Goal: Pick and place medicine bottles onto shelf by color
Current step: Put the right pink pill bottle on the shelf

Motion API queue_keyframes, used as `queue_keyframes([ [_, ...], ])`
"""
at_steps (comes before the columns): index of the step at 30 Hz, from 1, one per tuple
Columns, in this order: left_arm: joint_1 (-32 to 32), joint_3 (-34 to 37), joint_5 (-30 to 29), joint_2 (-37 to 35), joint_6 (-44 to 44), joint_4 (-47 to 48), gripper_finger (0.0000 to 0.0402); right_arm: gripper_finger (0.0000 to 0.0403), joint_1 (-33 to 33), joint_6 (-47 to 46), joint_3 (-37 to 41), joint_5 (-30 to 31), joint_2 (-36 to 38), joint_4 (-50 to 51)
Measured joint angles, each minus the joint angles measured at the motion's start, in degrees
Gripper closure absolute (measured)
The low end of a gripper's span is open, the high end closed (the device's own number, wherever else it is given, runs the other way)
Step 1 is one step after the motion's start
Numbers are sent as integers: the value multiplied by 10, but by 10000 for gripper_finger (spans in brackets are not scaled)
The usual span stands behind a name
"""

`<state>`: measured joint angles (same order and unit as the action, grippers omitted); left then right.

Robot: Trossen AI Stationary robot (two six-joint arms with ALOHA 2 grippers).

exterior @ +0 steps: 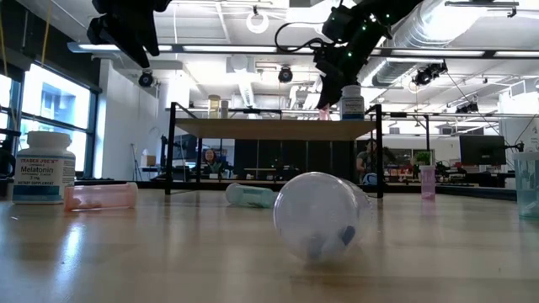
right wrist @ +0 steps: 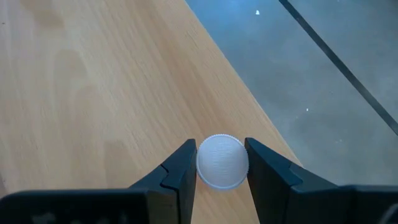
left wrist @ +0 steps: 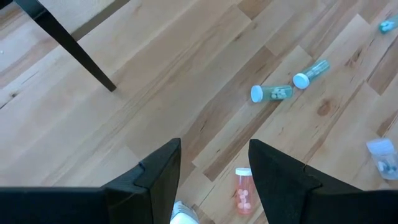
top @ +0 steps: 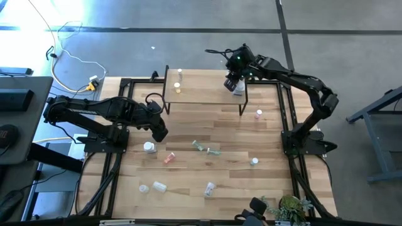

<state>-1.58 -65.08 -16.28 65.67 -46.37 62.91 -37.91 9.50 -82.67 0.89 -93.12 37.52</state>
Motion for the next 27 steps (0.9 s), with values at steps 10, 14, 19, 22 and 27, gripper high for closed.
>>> queue_keyframes([
  [10,0,0,0,0,0,2,222,293,0,-4,0,0,0,5],
  [14,0,0,0,0,0,2,222,292,0,1,0,0,1,15],
  [19,0,0,0,0,0,2,222,292,0,9,0,0,1,18],
  [22,0,0,0,0,0,2,222,292,0,10,0,0,1,19],
  [27,0,0,0,0,0,2,222,291,0,10,0,0,1,17],
])
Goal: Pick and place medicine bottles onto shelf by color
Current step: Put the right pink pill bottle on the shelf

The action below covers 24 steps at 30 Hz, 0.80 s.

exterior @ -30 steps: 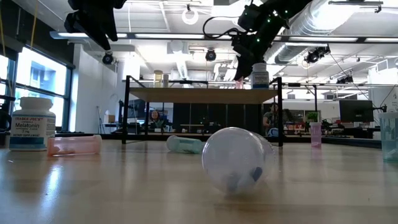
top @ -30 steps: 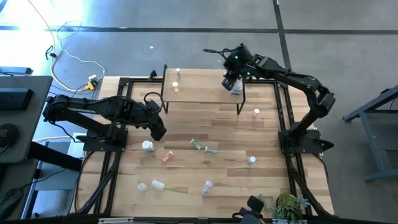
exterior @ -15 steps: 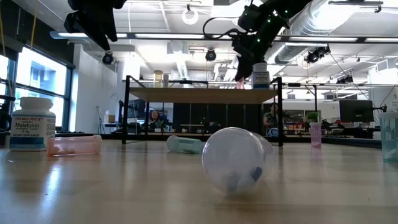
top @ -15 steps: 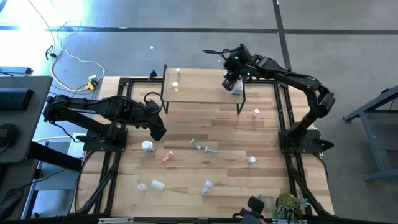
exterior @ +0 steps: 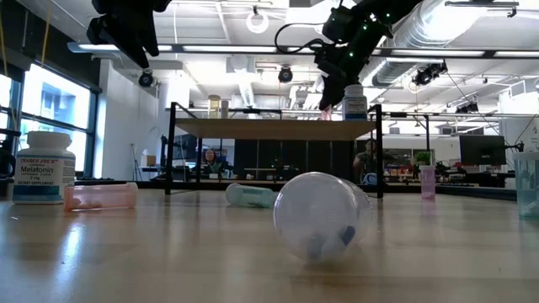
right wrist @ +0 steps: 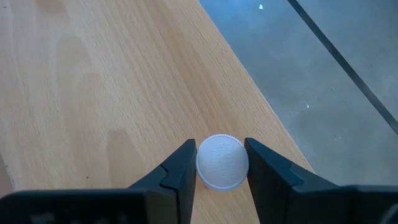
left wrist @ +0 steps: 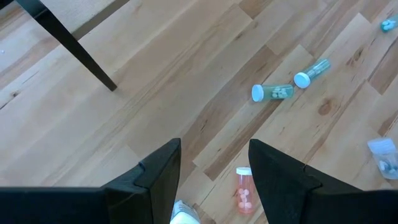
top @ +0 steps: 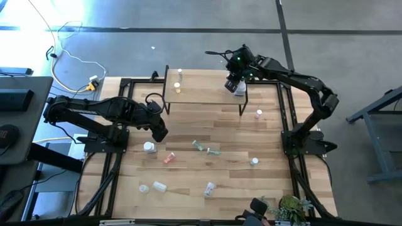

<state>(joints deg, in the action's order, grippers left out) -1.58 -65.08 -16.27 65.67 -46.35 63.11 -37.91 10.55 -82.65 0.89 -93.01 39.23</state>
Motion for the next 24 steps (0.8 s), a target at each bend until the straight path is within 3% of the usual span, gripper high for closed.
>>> queue_keyframes([
  [13,0,0,6,0,0,0,222,227,0,0,0,26,0,5],
  [24,0,0,7,0,0,0,222,224,0,-2,0,26,0,4],
])
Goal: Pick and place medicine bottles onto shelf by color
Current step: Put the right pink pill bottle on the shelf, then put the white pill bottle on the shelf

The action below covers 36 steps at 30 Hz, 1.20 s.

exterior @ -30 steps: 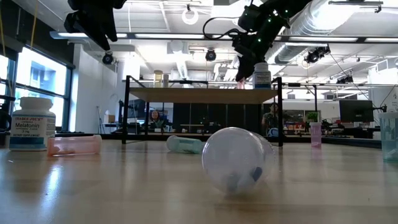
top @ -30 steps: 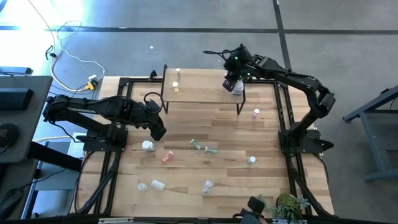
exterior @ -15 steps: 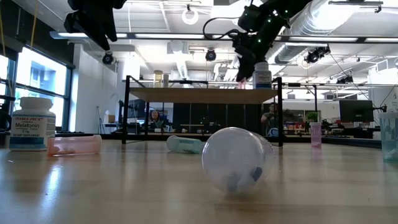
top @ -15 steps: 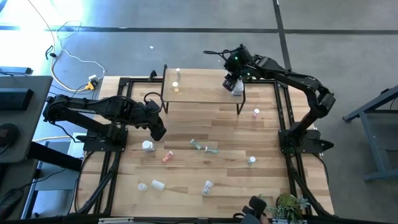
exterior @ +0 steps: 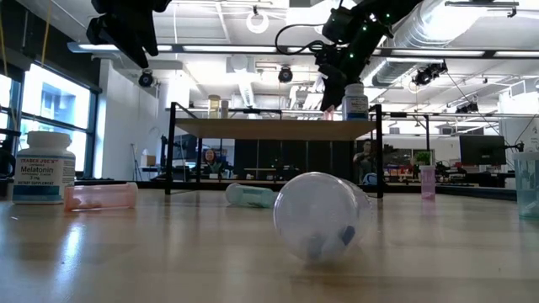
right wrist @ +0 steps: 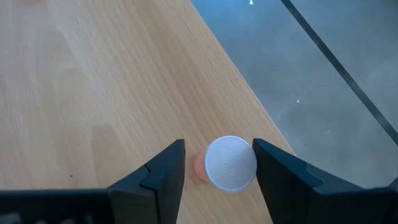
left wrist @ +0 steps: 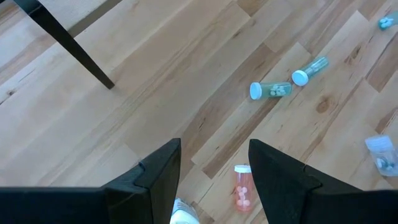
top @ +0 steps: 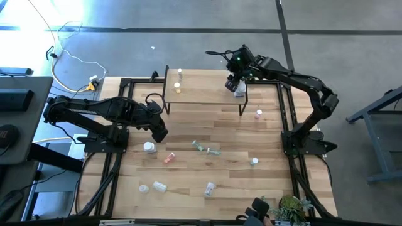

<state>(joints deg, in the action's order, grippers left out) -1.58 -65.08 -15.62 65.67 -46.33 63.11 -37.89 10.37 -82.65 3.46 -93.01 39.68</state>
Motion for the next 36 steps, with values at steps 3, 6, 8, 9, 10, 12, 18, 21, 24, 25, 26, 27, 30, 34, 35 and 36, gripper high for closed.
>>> queue_keyframes([
  [3,0,0,0,0,0,0,222,224,0,0,0,0,0,0],
  [6,0,0,0,0,0,0,222,224,0,-4,0,0,0,0],
  [8,0,0,0,0,0,0,222,224,0,-4,0,0,1,0],
  [9,0,0,0,0,0,0,222,224,0,-4,0,1,2,0],
  [10,0,0,0,0,0,0,222,224,0,-5,0,2,4,0],
  [12,0,0,0,0,0,0,222,224,0,-5,0,4,10,0],
  [18,0,0,0,0,0,0,221,224,-1,-14,0,10,16,0],
  [21,0,0,1,0,-2,1,214,224,-1,-14,0,10,16,0],
  [24,0,0,21,0,-19,5,197,224,-1,-15,-11,11,16,8],
  [25,0,0,31,0,-25,10,191,224,-1,-16,-18,10,16,8],
  [26,0,0,42,0,-28,17,185,224,-1,-15,-26,11,16,10],
  [27,0,0,51,0,-30,28,179,224,-1,-15,-34,11,16,13],
  [30,6,0,72,0,-41,64,168,224,-1,-15,-57,11,16,19],
  [34,21,5,74,2,-66,79,166,224,-6,-14,-83,11,16,27],
  [35,24,10,75,2,-77,80,166,224,-9,-14,-86,11,16,29],
  [36,27,18,78,2,-92,80,167,224,-12,-14,-90,11,16,31],
])
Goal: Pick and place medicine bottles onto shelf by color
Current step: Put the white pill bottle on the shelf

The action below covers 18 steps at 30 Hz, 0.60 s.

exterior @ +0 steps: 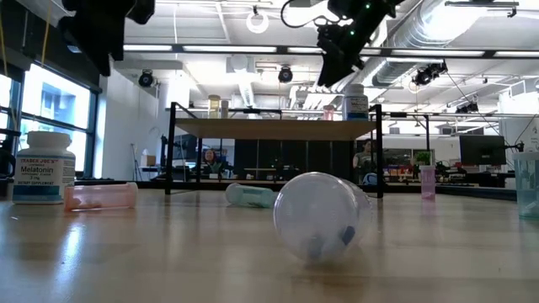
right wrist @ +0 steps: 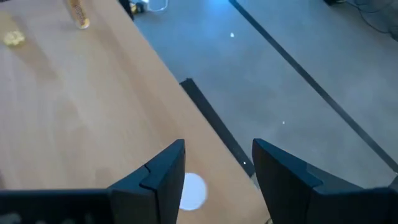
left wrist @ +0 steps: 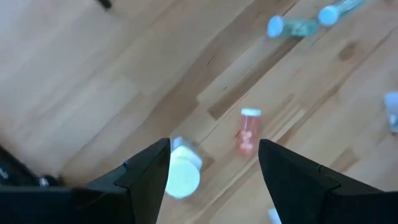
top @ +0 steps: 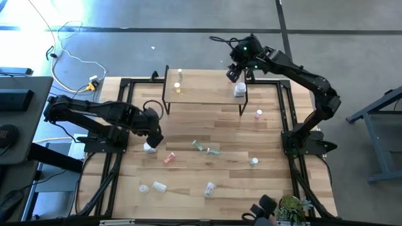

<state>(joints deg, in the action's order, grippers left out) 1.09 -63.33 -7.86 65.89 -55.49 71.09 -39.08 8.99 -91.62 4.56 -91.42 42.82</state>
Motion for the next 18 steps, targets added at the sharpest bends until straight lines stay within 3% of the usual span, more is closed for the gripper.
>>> queue_keyframes([
  [7,19,71,70,0,-88,-14,167,224,-17,0,-13,0,0,33],
  [18,39,135,73,4,-110,-24,167,224,-18,-6,-13,0,0,35],
])
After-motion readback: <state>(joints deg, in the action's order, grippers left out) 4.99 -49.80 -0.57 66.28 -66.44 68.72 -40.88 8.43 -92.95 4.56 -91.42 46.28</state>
